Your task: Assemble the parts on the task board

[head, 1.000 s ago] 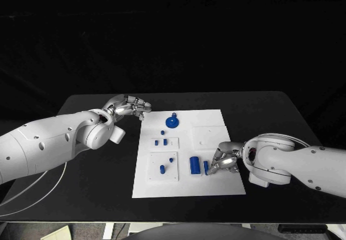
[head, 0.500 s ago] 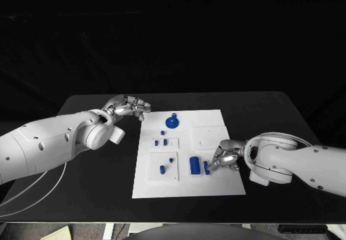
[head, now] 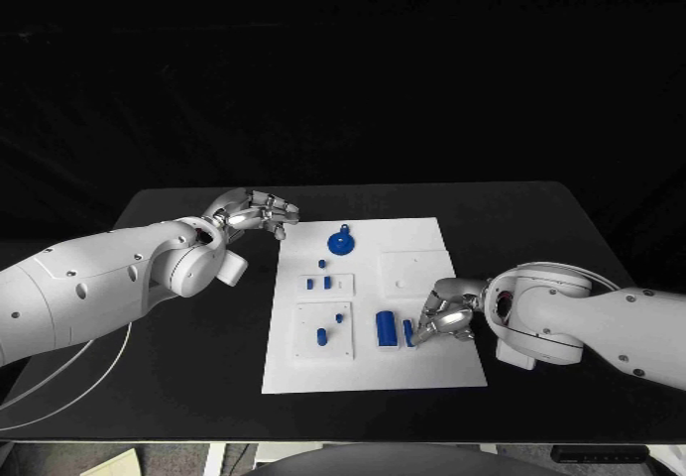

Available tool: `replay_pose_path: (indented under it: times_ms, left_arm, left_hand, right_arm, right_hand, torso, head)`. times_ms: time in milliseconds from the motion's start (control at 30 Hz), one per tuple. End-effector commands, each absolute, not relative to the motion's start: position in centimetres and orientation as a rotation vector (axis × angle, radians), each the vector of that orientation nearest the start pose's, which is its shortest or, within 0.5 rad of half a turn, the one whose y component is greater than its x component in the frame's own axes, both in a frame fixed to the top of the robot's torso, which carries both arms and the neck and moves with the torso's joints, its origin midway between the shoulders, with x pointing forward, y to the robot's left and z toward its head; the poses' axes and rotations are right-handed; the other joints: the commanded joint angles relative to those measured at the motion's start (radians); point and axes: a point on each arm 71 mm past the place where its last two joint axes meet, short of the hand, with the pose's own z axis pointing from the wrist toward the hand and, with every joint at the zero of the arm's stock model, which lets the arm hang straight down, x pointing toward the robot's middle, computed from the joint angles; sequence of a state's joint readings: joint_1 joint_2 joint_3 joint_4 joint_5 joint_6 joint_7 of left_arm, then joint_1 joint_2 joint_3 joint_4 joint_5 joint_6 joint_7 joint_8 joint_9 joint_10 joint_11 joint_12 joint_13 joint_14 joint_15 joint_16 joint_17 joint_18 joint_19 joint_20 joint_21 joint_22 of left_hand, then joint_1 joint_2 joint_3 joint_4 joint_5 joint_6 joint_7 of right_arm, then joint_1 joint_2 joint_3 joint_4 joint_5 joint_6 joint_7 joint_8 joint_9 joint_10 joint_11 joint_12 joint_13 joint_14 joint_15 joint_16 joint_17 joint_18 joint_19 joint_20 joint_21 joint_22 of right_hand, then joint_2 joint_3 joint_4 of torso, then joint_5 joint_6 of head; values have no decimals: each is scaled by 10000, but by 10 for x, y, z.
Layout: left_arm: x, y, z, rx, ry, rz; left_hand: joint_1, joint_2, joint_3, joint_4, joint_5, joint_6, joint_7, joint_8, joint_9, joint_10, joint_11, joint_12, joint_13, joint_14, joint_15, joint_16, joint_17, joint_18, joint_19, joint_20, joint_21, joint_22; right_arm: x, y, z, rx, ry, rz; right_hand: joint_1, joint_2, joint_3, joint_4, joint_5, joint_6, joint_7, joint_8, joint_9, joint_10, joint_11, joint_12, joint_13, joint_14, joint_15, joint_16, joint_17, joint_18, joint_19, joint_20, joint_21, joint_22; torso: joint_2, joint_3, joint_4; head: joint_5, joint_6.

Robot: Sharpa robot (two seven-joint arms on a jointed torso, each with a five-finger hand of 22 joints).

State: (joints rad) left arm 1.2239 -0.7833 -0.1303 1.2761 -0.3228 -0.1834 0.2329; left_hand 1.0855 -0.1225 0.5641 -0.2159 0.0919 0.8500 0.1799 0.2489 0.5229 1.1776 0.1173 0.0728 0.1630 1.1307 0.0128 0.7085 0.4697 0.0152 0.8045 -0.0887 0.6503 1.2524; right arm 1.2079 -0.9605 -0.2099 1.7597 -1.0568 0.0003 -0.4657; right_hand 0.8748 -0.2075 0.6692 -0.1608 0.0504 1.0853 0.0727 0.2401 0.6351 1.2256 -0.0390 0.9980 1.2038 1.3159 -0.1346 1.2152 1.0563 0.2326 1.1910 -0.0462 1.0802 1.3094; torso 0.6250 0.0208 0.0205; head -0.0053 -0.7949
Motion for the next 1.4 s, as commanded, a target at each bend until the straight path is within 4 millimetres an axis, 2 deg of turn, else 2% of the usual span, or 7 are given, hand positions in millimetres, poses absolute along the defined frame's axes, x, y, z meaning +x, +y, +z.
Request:
replay_pose_path:
  times_ms: [33, 167, 300, 533, 933, 1400]
  left_arm:
    - [520, 244, -219, -8451, 17132, -12540]
    - [520, 245, -218, -8455, 17128, -12534]
    - [520, 245, -218, -8455, 17131, -12536]
    - [520, 245, -218, -8455, 17130, -12530]
    - [520, 245, -219, -8453, 17139, -12535]
    - [520, 245, -219, -8459, 17141, -12529]
  left_hand:
    - [-21, 20, 21, 58, 44, -31, -45, 32, -13, 12, 5, 11, -16, 64, -29, -35, 17, 199, 80, 2, -47, 12]
    - [-18, 20, 22, 57, 44, -31, -46, 33, -13, 12, 5, 11, -17, 65, -29, -38, 20, 200, 81, 2, -48, 13]
    - [-17, 19, 22, 57, 44, -31, -46, 34, -13, 12, 4, 11, -17, 65, -29, -40, 23, 200, 81, 2, -50, 15]
    - [-16, 19, 23, 58, 44, -31, -46, 35, -14, 13, 5, 11, -18, 66, -29, -44, 29, 200, 82, 2, -52, 18]
    - [-15, 19, 23, 59, 43, -32, -46, 37, -15, 14, 4, 12, -18, 67, -29, -49, 35, 199, 82, 2, -55, 21]
    - [-11, 23, 25, 60, 43, -30, -47, 41, -16, 17, 4, 13, -19, 69, -30, -57, 46, 199, 84, 2, -60, 27]
  right_arm:
    - [399, -207, -259, 907, 24180, 5125]
    - [401, -207, -260, 786, 24106, 4915]
    - [402, -207, -260, 790, 24013, 4799]
    - [403, -206, -260, 794, 24004, 4752]
    - [403, -201, -265, 144, 24029, 4328]
    - [406, -203, -264, -98, 23446, 3964]
  right_hand:
    - [173, 8, -59, -195, 34, 74, -5, -16, -3, 72, 2, -45, 18, -6, -57, -12, -14, 292, -52, -45, -29, 34]
    - [306, 69, -121, -406, 32, 77, -4, -11, -6, 74, 4, -49, 21, -7, -53, -14, -18, 291, -56, -32, -36, 33]
    - [303, 135, -149, -440, 28, 82, -3, -9, -9, 76, 5, -51, 21, -7, -51, -15, -20, 291, -55, -23, -41, 29]
    - [-29, 384, -251, -239, -4, 114, -8, 2, -22, 94, 1, -58, 20, -7, -49, -18, -27, 292, -48, 17, -62, 14]
    - [-46, 431, -221, -199, -10, 133, -22, 13, -19, 105, -12, -54, 24, -8, -60, -15, -27, 291, -47, 11, -66, 12]
    - [23, 419, -190, -266, -10, 144, -31, 25, -14, 116, -22, -50, 31, -10, -69, -7, -24, 291, -43, -2, -56, 19]
  torso:
    - [4, -5, 8]
    - [7, -5, 5]
    - [7, -3, 6]
    - [14, 4, 7]
    - [8, -2, 7]
    - [3, -4, -1]
  head:
    - [-4, -11]
    - [2, -16]
    - [3, -16]
    - [11, -22]
    - [-1, -106]
    - [13, -122]
